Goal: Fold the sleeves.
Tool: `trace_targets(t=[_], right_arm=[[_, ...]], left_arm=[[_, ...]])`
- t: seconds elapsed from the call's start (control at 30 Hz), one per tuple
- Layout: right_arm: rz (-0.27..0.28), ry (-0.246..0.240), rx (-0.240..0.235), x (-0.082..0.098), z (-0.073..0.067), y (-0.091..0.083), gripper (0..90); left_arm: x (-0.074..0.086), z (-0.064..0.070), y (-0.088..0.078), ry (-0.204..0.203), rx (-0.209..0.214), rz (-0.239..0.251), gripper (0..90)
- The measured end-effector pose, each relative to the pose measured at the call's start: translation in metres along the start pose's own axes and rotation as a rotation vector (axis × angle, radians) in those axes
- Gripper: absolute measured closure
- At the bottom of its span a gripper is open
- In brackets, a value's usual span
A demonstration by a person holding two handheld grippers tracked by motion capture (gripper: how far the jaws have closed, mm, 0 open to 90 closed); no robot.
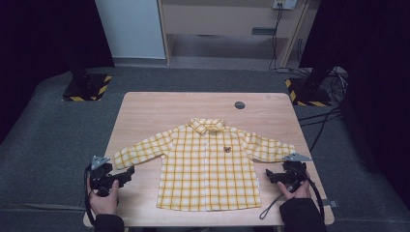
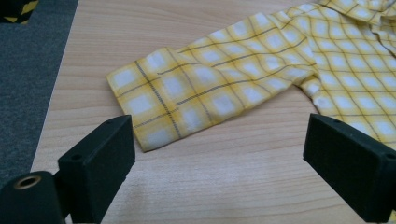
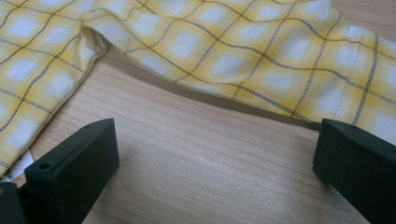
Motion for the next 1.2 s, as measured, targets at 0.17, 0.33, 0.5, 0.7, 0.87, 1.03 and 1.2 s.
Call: trace_targets(t=[0.17,0.33,0.5,0.7,0.87,1.03,1.2], right_arm=[[0.000,0.000,0.000,0.000,0.000,0.000,0.3],[0.000,0.000,0.000,0.000,0.000,0.000,0.3],[0.000,-0.001,0.000,0.000,0.000,0.000,0.3],[0.000,0.000,0.000,0.000,0.000,0.000,0.3],[0.000,0.000,0.000,0.000,0.000,0.000,0.3],[0.000,0.000,0.000,0.000,0.000,0.000,0.3],[0.000,0.000,0.000,0.000,0.000,0.000,0.3]], left_arm=[[0.001,-0.007,0.006,-0.020,-0.015,-0.011,8.5],[0.000,-0.009,0.015,-0.014,-0.033,-0.030,8.5],[-0.003,-0.011,0.025,-0.002,-0.051,-0.046,8.5],[-0.004,-0.013,0.033,-0.005,-0.054,-0.053,8.8],[-0.005,-0.016,0.038,-0.017,-0.050,-0.057,8.9],[-0.004,-0.018,0.042,-0.036,-0.042,-0.055,9.5],[-0.003,-0.021,0.047,-0.043,-0.039,-0.064,10.9]])
Point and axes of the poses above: each handheld gripper's, and its own axes: y roughly forward along the jaws, x roughly out of its underside, z roughly to its right, the point moved 1 cm from there along y, roughly forward along the jaws, and after that the axes turned 6 degrees about z, right-handed, at the moved point
